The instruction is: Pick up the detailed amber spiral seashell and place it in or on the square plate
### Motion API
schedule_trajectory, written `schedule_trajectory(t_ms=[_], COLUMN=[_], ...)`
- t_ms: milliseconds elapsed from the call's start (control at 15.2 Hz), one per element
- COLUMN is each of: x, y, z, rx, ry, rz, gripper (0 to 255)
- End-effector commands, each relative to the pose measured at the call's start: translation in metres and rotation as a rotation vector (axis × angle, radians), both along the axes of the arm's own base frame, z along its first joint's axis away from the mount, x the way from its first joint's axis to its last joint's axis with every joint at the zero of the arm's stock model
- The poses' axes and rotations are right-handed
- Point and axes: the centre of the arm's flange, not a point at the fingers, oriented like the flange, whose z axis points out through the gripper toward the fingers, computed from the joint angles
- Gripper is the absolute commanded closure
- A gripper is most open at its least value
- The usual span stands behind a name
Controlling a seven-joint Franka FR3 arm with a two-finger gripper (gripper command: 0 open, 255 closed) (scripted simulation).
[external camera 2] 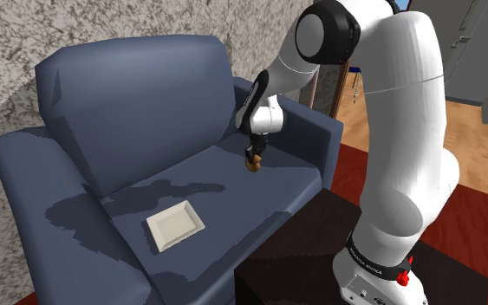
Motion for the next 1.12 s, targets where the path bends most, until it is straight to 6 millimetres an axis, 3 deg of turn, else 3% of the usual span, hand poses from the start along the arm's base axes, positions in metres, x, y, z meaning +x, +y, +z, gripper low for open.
schedule_trajectory(t_ms=[0, 1056], x=[0.002, 0.013], y=[0.026, 0.237], z=[0.003, 0.014], rx=[0.0, 0.0], ry=[0.0, 0.0], rz=[-0.001, -0.001], gripper=[255, 255])
